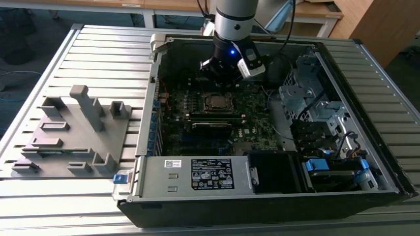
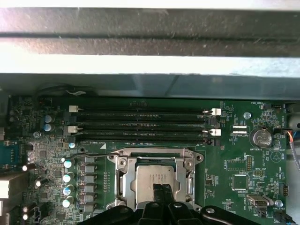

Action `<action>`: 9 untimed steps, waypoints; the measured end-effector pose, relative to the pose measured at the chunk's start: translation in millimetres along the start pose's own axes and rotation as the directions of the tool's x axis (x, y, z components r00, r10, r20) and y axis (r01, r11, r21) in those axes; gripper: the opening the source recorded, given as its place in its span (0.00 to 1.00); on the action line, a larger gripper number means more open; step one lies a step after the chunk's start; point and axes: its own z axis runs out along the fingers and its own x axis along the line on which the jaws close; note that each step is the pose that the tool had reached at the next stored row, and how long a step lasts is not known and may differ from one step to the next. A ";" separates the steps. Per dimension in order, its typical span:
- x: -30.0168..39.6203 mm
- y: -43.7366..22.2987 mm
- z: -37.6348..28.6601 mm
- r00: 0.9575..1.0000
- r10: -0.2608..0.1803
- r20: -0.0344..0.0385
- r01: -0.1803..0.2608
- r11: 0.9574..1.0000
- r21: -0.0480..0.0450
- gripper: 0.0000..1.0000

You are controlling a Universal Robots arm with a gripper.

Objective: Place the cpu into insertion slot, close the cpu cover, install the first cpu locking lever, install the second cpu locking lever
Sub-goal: 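Install the first cpu locking lever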

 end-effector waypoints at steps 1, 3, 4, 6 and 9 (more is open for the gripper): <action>0.0 0.0 0.0 1.000 0.000 0.000 0.000 1.000 0.000 0.10; 0.4 0.0 0.0 1.000 0.000 0.000 0.000 1.000 0.000 0.10; 1.9 0.0 0.1 1.000 0.000 0.000 0.000 1.000 0.000 0.10; 6.1 0.0 0.2 1.000 0.000 0.000 0.000 1.000 0.000 0.10; 13.3 0.0 0.3 1.000 0.000 0.002 0.000 1.000 0.000 0.10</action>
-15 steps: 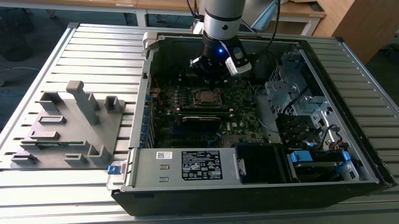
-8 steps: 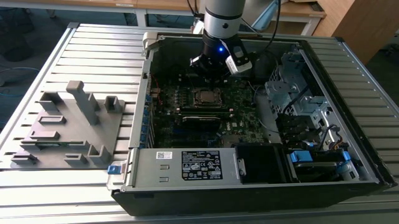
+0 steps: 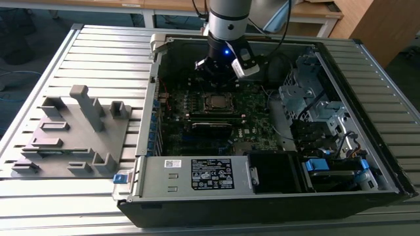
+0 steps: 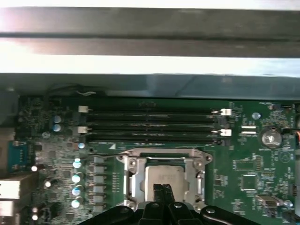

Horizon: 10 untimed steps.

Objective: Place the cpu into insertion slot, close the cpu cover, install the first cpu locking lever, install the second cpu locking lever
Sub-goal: 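Install the first cpu locking lever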

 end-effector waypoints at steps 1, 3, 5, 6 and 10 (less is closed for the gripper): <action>2.5 0.0 0.0 1.000 0.000 0.001 0.000 1.000 0.000 0.10; 7.1 0.0 0.0 1.000 0.000 0.003 0.000 1.000 0.000 0.10; 8.7 0.1 0.0 1.000 0.000 0.004 0.000 1.000 0.000 0.10; 8.7 0.1 0.0 1.000 0.000 0.005 0.000 1.000 0.000 0.10; 8.7 0.1 -4.6 1.000 0.000 0.004 0.000 1.000 0.000 0.10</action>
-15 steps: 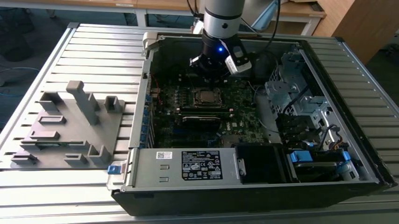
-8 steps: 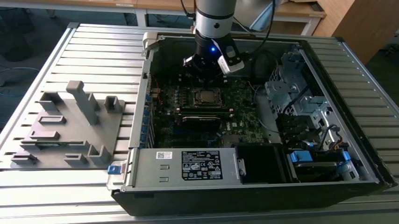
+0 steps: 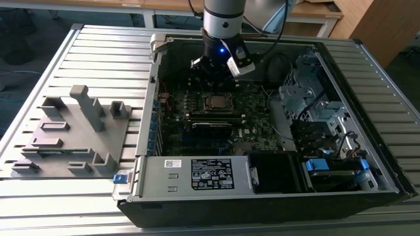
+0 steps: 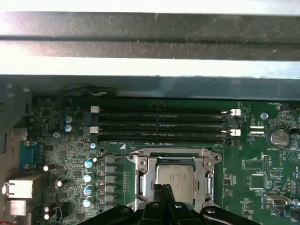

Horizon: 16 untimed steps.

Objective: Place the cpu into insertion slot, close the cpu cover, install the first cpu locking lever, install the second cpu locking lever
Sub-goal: 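Install the first cpu locking lever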

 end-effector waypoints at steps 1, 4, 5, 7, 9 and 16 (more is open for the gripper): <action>0.0 0.0 -1.3 1.000 0.000 0.000 0.000 1.000 0.000 0.10; 0.0 0.1 -3.2 1.000 0.000 0.000 0.000 1.000 0.000 0.10; -0.1 0.1 -3.2 1.000 0.000 0.000 0.000 1.000 0.000 0.10; 0.0 0.1 -3.3 1.000 0.000 0.000 0.000 1.000 0.000 0.10; 1.1 0.1 -3.2 1.000 0.000 0.000 0.000 1.000 0.000 0.10; 2.1 0.0 -3.6 1.000 0.000 0.000 0.000 1.000 0.000 0.10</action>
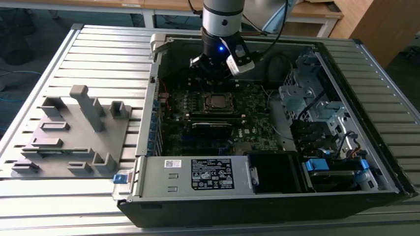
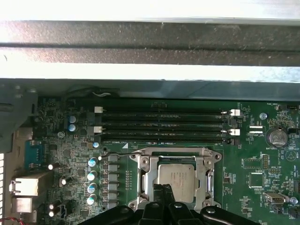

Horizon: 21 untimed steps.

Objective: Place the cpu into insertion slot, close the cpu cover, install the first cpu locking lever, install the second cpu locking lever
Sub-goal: 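Install the first cpu locking lever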

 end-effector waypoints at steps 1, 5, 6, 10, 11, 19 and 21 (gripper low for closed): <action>0.0 0.0 0.0 1.000 0.000 0.000 0.000 1.000 0.000 0.10; 0.0 0.0 -0.2 1.000 0.000 0.000 0.000 1.000 0.000 0.10; 0.1 0.1 -0.2 1.000 0.000 0.000 0.000 1.000 0.000 0.10; 2.9 0.0 -0.1 1.000 0.000 0.000 0.000 1.000 0.000 0.10; 3.4 0.1 -0.1 1.000 0.000 0.000 0.000 1.000 0.000 0.10; 4.6 0.0 0.0 1.000 0.000 0.000 0.000 1.000 0.000 0.10; 5.4 0.0 -0.1 1.000 0.000 0.000 0.000 1.000 0.000 0.10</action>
